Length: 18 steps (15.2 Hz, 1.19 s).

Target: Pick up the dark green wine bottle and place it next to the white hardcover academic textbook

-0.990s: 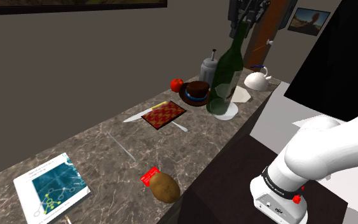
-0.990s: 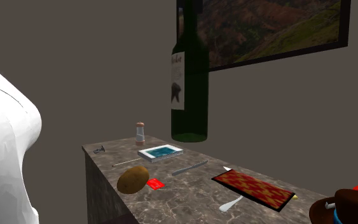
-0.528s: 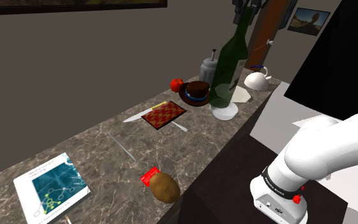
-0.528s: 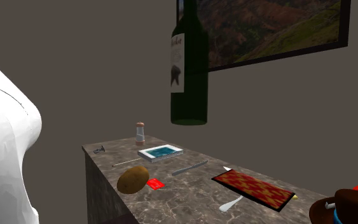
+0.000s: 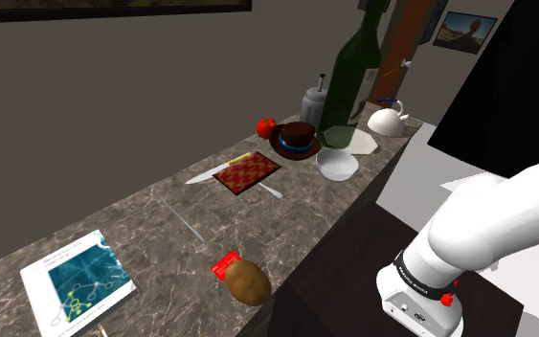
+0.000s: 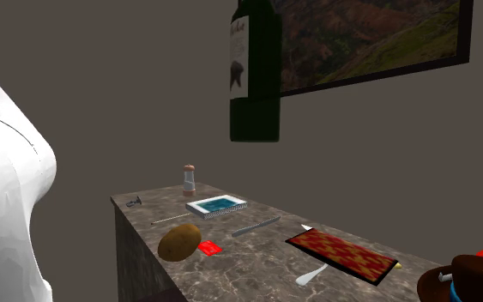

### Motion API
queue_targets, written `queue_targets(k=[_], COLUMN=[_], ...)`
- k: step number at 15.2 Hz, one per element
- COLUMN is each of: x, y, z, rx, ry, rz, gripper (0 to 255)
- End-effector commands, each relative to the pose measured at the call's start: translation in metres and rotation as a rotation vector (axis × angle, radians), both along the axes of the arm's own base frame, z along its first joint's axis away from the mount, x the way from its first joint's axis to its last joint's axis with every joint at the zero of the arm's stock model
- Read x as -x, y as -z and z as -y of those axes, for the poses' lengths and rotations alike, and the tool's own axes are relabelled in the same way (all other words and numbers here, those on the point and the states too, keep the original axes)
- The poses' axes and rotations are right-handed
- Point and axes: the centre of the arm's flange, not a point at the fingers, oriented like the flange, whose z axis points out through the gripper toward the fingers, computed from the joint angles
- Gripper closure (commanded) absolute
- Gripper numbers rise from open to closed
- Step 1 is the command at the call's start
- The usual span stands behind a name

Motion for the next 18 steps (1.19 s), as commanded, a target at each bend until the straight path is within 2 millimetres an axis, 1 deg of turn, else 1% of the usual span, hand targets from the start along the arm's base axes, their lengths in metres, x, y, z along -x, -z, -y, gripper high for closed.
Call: queue_targets(k=[1,8,18], x=[0.0,0.0,-0.033], y=[-0.01,-0.047,0.023], z=[0.0,0.0,-0.107], rx=[0.0,0.0,0.0], ry=[0.0,0.0,0.0], rz=[0.0,0.0,0.0], gripper=[255,255,255])
